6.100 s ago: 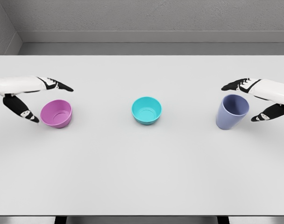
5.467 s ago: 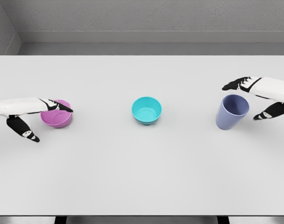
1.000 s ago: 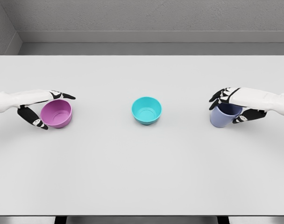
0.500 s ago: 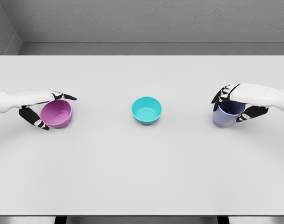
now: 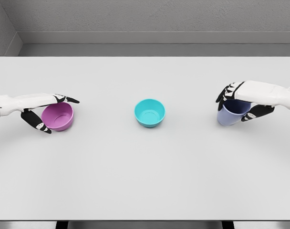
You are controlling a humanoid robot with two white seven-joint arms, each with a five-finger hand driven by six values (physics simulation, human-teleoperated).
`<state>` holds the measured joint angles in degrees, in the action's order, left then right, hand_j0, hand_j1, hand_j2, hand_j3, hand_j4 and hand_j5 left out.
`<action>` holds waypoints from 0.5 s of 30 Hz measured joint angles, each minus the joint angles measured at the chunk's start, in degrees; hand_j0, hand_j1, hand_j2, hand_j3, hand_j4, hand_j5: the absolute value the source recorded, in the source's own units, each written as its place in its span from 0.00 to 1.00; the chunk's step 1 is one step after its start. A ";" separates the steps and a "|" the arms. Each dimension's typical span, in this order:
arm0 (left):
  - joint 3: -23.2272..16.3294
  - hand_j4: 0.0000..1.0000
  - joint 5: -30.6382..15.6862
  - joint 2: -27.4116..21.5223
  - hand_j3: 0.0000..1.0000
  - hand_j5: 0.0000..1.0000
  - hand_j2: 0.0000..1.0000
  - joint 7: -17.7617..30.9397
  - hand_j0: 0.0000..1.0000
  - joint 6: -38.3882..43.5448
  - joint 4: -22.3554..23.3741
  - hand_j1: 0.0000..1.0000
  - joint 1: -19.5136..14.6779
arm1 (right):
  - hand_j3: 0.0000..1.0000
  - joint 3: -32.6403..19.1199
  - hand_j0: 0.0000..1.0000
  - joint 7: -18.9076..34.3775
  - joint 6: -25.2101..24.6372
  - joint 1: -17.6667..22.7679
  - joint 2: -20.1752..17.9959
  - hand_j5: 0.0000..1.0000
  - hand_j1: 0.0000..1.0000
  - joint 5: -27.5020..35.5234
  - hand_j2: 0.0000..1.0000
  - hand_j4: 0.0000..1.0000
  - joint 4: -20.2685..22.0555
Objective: Stacking bowl and cup with both arms
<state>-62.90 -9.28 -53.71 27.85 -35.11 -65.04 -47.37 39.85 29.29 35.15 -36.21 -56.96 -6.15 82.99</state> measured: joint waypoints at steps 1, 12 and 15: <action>-0.01 1.00 0.00 0.01 1.00 1.00 1.00 0.01 1.00 0.00 0.00 1.00 0.00 | 0.55 0.00 0.55 0.01 0.00 0.00 0.00 0.55 0.55 0.02 0.55 0.55 0.19; -0.03 0.82 0.58 0.21 0.82 0.82 0.82 0.08 0.82 -0.01 0.02 0.82 0.00 | 0.54 0.00 0.54 -0.02 0.01 -1.23 -0.84 0.54 0.54 0.02 0.54 0.54 3.07; -0.03 0.73 0.70 0.21 0.73 0.73 0.73 0.13 0.73 -0.02 0.02 0.73 0.00 | 0.54 -0.29 0.54 -0.06 0.03 -1.23 -0.96 0.54 0.54 0.13 0.54 0.54 3.62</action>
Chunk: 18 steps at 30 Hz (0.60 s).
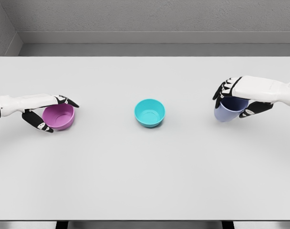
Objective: Stacking bowl and cup with both arms
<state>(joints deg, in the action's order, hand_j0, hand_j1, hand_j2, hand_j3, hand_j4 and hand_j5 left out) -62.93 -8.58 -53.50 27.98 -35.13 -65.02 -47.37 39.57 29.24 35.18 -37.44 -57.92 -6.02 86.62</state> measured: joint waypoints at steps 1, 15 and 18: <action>0.00 0.73 0.04 0.00 0.73 0.73 0.73 0.02 0.73 0.00 0.00 0.73 0.00 | 0.54 -0.22 0.54 -0.03 -0.01 0.00 -0.01 0.54 0.54 0.05 0.54 0.54 0.13; 0.25 0.73 0.00 0.00 0.73 0.73 0.73 0.13 0.73 -0.01 -0.31 0.73 -0.26 | 0.55 -1.41 0.55 -0.37 -0.01 0.00 0.01 0.55 0.55 0.14 0.55 0.55 1.95; 0.31 0.73 -0.05 0.00 0.73 0.73 0.73 0.11 0.73 -0.01 -0.54 0.73 -0.61 | 0.55 -1.58 0.55 -0.38 -0.02 0.00 -0.05 0.55 0.55 0.17 0.55 0.55 2.74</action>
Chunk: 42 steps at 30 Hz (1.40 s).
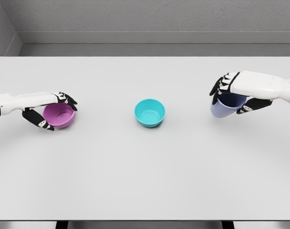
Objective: Stacking bowl and cup with both arms
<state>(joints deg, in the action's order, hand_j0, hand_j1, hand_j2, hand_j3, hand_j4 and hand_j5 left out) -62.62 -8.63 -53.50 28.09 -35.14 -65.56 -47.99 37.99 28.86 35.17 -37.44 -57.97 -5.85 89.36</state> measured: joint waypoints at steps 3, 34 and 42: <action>0.06 0.73 -0.03 0.00 0.73 0.73 0.73 -0.03 0.73 -0.01 -0.21 0.73 -0.18 | 0.55 -0.05 0.55 0.00 0.00 0.00 -0.04 0.55 0.55 -0.01 0.55 0.55 0.58; 0.02 0.73 -0.13 5.24 0.73 0.73 0.73 0.15 0.73 0.00 -1.23 0.73 -4.39 | 0.55 -0.52 0.55 -0.02 0.00 -1.05 -0.49 0.55 0.55 -0.03 0.55 0.55 3.41; -0.17 0.73 -0.05 7.03 0.73 0.73 0.73 0.23 0.73 -0.01 -1.22 0.73 -5.54 | 0.55 -0.45 0.55 0.14 0.01 -1.23 -0.41 0.55 0.55 -0.04 0.55 0.55 4.01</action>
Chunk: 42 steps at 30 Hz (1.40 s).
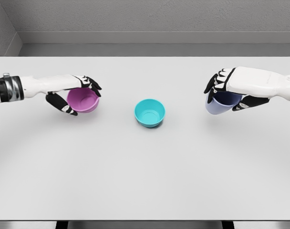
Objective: Stacking bowl and cup with both arms
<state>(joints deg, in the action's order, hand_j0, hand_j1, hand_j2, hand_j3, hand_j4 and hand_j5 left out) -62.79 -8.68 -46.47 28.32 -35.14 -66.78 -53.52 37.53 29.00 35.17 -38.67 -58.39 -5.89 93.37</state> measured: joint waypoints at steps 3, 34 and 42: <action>-0.03 0.73 0.04 1.09 0.73 0.73 0.73 0.16 0.73 0.01 0.00 0.73 -0.44 | 0.55 0.02 0.55 0.10 0.00 0.00 0.08 0.55 0.55 -0.05 0.55 0.55 0.19; -2.69 0.73 0.21 8.65 0.73 0.73 0.73 1.24 0.73 -0.01 0.23 0.73 -4.48 | 0.55 0.14 0.55 0.21 0.00 -0.09 0.62 0.55 0.55 -0.04 0.55 0.55 0.48; -4.78 0.73 0.12 10.79 0.73 0.73 0.73 1.24 0.73 -0.01 0.53 0.73 -6.95 | 0.55 0.15 0.55 0.29 0.00 -0.09 0.97 0.55 0.55 -0.04 0.55 0.55 0.49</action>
<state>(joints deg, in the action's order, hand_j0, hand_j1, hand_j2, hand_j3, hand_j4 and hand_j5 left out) -67.56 -8.56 -35.67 29.56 -35.15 -66.25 -60.47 37.69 29.29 35.17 -38.76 -57.42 -5.93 93.85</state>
